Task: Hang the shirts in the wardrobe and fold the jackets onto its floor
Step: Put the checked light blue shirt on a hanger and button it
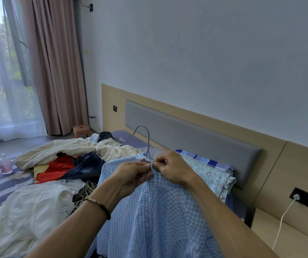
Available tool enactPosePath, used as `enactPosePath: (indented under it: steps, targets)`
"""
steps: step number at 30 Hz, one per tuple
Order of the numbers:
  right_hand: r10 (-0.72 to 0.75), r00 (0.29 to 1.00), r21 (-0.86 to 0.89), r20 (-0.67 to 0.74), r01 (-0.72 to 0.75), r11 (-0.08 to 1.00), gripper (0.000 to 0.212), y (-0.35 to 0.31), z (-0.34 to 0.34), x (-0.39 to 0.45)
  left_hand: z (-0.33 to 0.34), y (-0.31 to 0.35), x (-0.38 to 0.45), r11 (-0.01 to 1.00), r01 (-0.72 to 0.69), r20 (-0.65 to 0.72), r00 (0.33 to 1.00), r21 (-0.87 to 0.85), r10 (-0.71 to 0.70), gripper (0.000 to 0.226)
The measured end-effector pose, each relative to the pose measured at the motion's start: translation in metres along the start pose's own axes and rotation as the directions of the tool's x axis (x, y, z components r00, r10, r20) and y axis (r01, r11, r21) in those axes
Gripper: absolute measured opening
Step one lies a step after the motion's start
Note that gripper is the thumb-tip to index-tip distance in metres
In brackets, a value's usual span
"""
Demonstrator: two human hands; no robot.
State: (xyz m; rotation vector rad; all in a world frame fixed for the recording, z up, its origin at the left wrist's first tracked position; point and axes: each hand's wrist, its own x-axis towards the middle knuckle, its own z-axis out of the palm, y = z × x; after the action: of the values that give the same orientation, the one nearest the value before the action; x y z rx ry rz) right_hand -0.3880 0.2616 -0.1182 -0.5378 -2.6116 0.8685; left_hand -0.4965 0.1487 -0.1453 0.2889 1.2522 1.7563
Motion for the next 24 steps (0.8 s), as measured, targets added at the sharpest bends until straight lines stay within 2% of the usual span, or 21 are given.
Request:
enactPosePath:
  steps: [3, 7, 15, 19, 24]
  targets:
    - [-0.053, 0.997, -0.047, -0.058, 0.050, 0.998, 0.022, 0.001, 0.005, -0.002, -0.002, 0.000, 0.001, 0.998, 0.058, -0.005, 0.998, -0.039, -0.058, 0.007]
    - [-0.105, 0.994, -0.119, 0.005, 0.105, 0.987, 0.020, 0.002, 0.008, -0.005, -0.005, -0.001, -0.001, 0.995, 0.093, -0.021, 0.996, 0.042, -0.092, 0.009]
    - [-0.214, 0.973, -0.204, -0.080, 0.195, 0.959, 0.015, 0.000, 0.015, -0.006, -0.008, 0.003, -0.003, 0.993, 0.102, -0.030, 0.995, 0.058, -0.100, 0.011]
    - [-0.239, 0.969, -0.324, -0.063, 0.206, 0.923, 0.023, -0.002, 0.019, -0.009, -0.001, 0.000, -0.001, 0.987, 0.041, -0.140, 0.990, 0.158, -0.019, 0.009]
    - [-0.296, 0.933, -0.480, -0.203, 0.169, 0.861, 0.030, -0.003, 0.026, -0.007, 0.005, 0.004, 0.000, 0.974, -0.009, -0.160, 0.986, 0.227, 0.046, 0.011]
